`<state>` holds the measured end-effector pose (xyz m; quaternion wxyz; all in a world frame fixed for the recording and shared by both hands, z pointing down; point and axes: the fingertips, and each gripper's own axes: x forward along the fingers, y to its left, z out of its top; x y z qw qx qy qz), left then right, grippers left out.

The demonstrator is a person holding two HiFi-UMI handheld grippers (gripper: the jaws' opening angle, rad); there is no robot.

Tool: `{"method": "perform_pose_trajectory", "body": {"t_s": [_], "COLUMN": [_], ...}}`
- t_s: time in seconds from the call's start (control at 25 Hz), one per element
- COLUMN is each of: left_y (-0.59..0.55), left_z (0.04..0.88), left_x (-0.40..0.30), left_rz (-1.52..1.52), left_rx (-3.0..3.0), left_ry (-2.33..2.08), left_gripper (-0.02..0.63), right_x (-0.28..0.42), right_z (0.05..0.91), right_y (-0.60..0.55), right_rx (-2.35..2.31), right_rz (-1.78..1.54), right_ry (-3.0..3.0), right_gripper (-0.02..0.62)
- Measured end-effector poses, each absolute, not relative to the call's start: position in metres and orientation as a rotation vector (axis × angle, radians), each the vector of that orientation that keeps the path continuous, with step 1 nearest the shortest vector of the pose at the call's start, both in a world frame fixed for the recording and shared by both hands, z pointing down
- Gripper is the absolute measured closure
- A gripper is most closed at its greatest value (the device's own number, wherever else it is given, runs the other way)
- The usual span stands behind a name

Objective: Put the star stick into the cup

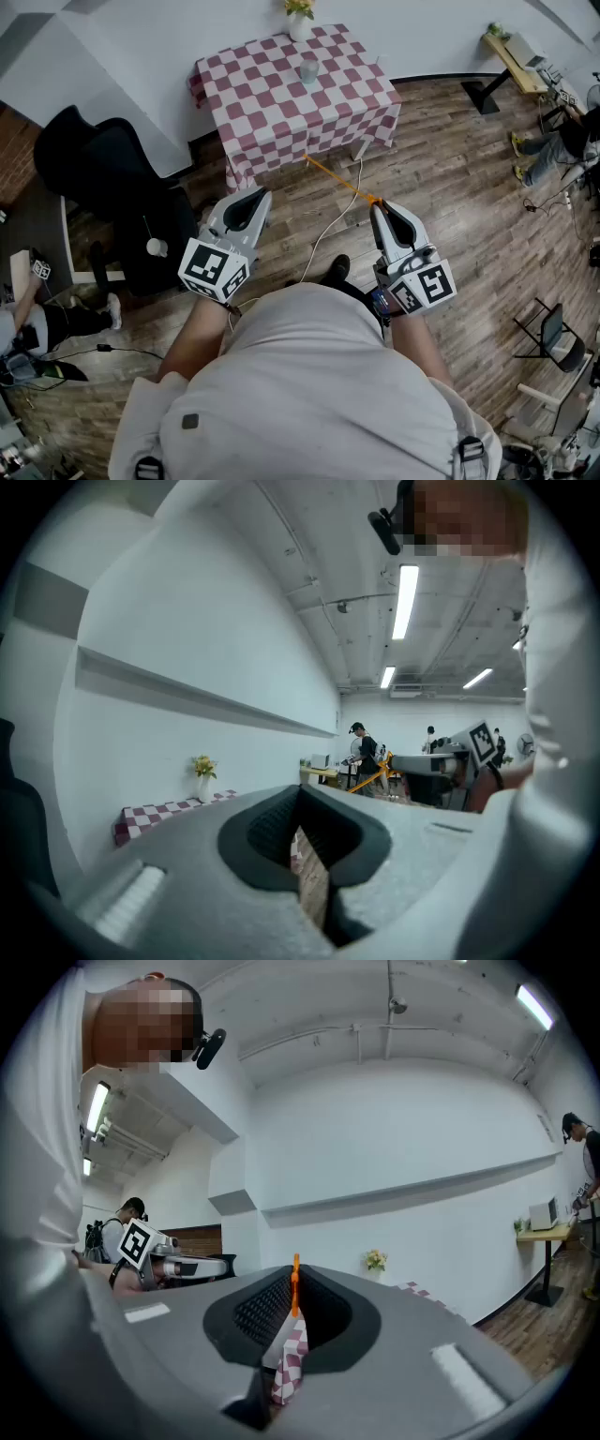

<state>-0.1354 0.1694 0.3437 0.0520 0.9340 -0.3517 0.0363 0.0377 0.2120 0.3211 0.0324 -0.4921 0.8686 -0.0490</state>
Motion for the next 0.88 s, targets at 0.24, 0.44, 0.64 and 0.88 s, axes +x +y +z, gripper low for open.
{"method": "perform_pose_trajectory", "body": {"t_s": [0.24,0.44,0.64,0.88], "left_y": [0.16,0.15,0.137,0.109], "left_z": [0.346,0.347,0.354,0.358], "left_x": [-0.128,-0.116,-0.092,-0.049], "left_rz": [0.109,0.12,0.141,0.155], "left_rx": [2.835,2.826,2.814,2.799], "left_ry": [-1.066,-1.069,-1.077,-1.115], "left_gripper": [0.601,0.601,0.601,0.601], "right_x": [0.047,0.06,0.088,0.136], "right_z": [0.32,0.324,0.328,0.336], "right_y": [0.203,0.193,0.18,0.152], "right_rx": [-1.529,-1.528,-1.52,-1.497], "right_rz": [-0.139,-0.155,-0.179,-0.201], "right_ry": [2.665,2.669,2.647,2.647], "right_gripper": [0.566,0.568,0.568,0.568]}}
